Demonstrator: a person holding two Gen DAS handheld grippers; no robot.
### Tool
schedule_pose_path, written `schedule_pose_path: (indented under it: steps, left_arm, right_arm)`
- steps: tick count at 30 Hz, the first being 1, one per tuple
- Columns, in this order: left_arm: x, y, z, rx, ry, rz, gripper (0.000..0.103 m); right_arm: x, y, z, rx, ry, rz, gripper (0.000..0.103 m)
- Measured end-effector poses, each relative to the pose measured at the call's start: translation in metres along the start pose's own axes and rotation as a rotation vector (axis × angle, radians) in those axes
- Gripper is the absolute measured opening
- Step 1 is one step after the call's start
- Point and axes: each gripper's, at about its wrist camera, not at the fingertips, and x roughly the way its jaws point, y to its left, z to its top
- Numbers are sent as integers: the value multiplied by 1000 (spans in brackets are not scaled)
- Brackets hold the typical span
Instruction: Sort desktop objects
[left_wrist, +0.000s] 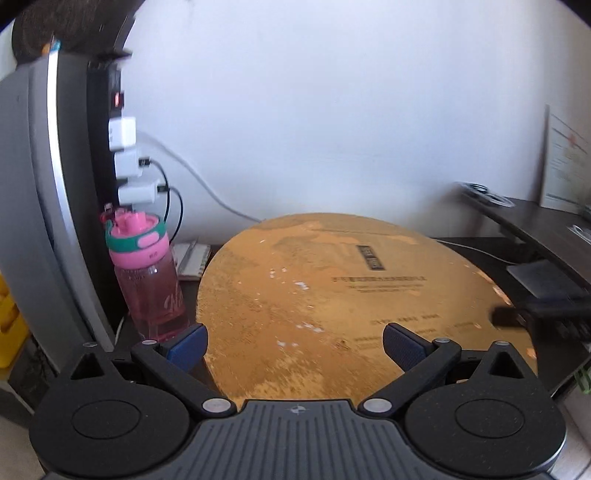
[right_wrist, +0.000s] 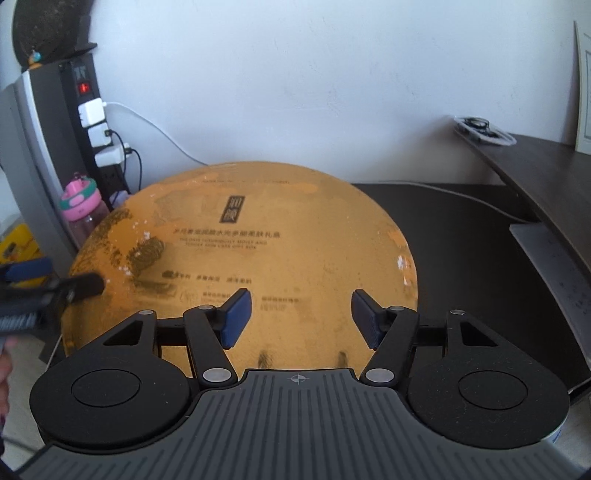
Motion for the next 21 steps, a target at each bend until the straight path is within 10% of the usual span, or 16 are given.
schedule_pose_path:
  steps: [11, 21]
  left_arm:
    - [32, 31, -10, -76, 157, 79, 103]
    - [-10, 0, -13, 57, 40, 80, 97]
  right_arm:
    - [0, 11, -7, -56, 19, -14, 66]
    - [-4, 4, -10, -50, 20, -10, 69]
